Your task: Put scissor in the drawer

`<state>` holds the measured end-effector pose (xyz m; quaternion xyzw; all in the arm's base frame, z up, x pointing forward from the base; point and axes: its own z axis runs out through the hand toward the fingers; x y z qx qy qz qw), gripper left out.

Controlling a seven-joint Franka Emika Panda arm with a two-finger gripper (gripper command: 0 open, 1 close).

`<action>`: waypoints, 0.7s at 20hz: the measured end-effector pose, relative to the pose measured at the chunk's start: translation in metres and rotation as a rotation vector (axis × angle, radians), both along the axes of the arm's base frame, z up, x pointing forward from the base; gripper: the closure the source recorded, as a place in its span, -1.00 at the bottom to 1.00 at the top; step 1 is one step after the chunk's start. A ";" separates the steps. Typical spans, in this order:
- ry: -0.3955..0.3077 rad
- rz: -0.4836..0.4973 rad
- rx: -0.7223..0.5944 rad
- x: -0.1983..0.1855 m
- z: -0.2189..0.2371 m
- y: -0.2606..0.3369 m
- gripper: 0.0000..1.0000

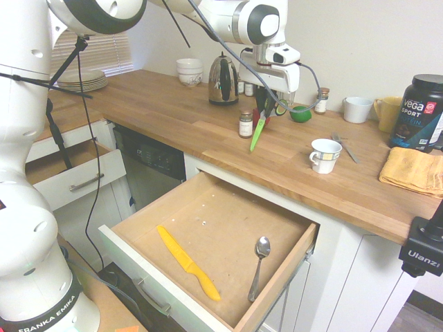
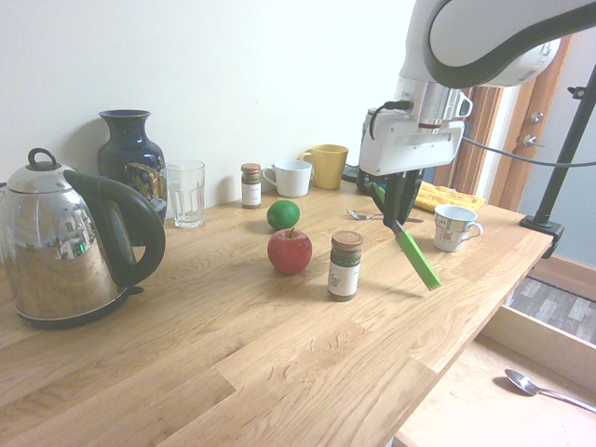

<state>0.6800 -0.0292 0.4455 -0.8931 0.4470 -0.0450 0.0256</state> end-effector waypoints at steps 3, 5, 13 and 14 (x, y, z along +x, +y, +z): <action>-0.022 0.008 0.003 -0.019 0.020 0.011 1.00; -0.033 0.008 0.004 -0.033 0.033 0.017 1.00; -0.022 -0.013 0.003 -0.098 0.025 0.015 1.00; -0.020 -0.019 0.004 -0.108 0.021 0.012 1.00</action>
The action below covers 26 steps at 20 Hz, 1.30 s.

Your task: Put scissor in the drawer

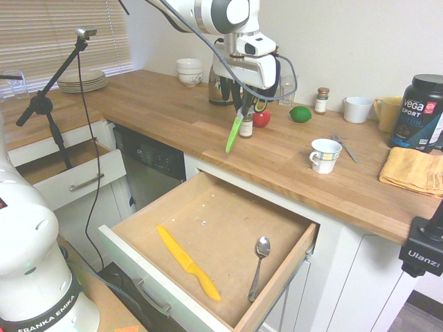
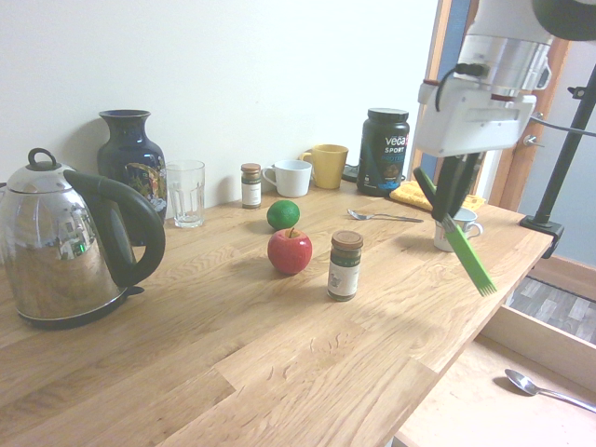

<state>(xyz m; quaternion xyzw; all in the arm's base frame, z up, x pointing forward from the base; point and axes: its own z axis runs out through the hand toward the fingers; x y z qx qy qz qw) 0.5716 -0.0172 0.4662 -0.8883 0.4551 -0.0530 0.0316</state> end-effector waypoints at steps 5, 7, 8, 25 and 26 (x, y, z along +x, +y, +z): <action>0.001 -0.027 0.008 -0.052 -0.016 -0.013 1.00; 0.004 -0.032 0.011 -0.073 -0.024 -0.015 1.00; 0.007 -0.033 0.012 -0.083 -0.029 -0.014 1.00; 0.119 -0.060 0.018 -0.113 -0.186 -0.021 1.00; 0.127 -0.058 0.017 -0.112 -0.196 -0.020 1.00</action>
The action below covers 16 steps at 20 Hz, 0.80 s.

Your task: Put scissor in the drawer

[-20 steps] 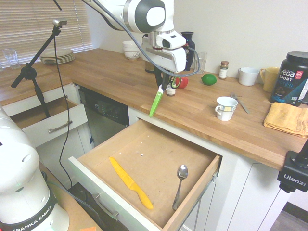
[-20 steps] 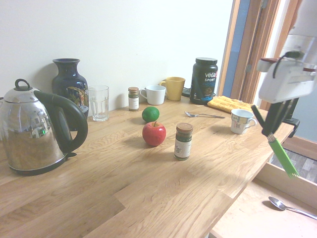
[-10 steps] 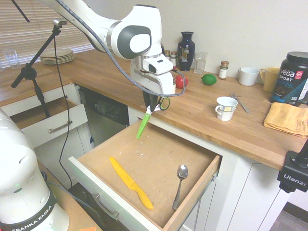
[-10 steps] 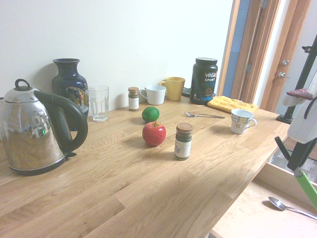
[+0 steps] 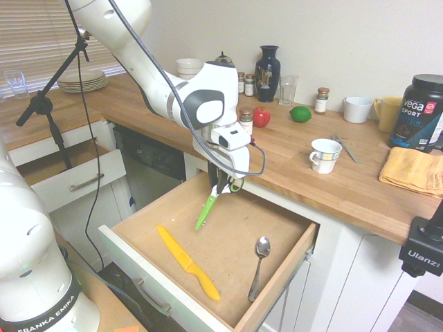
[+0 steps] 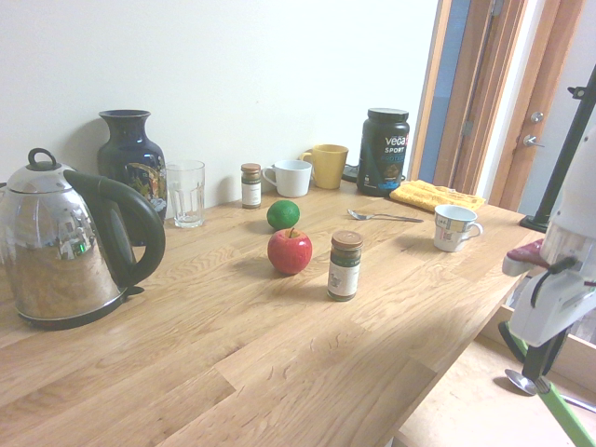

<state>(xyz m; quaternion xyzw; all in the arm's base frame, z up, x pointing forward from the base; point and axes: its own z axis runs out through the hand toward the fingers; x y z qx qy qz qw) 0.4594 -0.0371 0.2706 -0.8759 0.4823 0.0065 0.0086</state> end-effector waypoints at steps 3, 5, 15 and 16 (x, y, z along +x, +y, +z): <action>0.021 0.012 0.001 0.002 -0.019 0.006 1.00; 0.034 0.018 0.002 0.002 -0.031 0.011 1.00; 0.065 0.007 0.009 0.004 -0.076 0.016 1.00; 0.065 0.007 0.009 0.006 -0.077 0.016 1.00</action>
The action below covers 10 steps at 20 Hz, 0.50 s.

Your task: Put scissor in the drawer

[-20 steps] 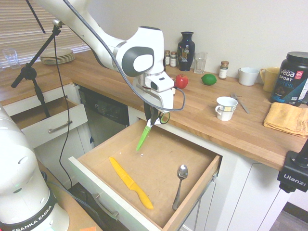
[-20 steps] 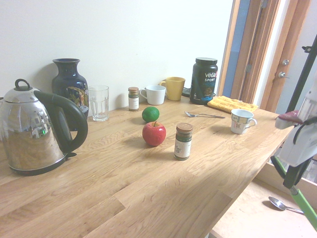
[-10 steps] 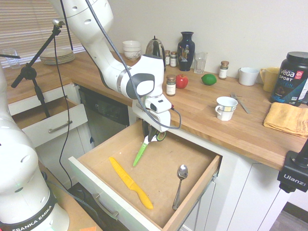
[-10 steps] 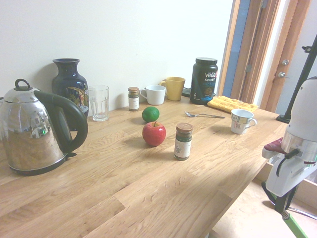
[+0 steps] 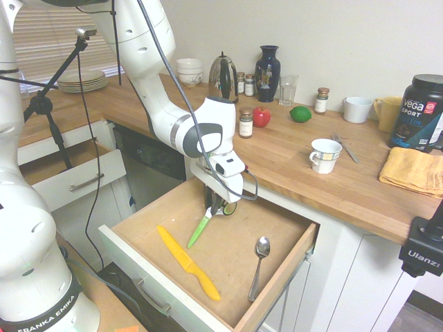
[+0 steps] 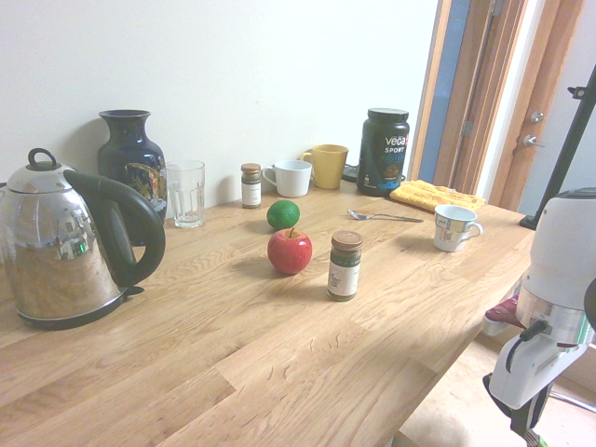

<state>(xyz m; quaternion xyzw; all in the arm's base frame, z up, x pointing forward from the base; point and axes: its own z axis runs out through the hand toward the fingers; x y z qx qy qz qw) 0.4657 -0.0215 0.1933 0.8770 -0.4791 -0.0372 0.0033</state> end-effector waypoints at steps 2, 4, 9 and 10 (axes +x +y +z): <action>0.000 0.000 0.000 0.005 -0.002 0.000 -1.00; 0.000 -0.001 -0.001 0.008 -0.004 0.000 -1.00; -0.003 0.001 -0.001 0.012 -0.004 0.000 -1.00; -0.004 0.001 -0.001 0.012 -0.004 0.000 -1.00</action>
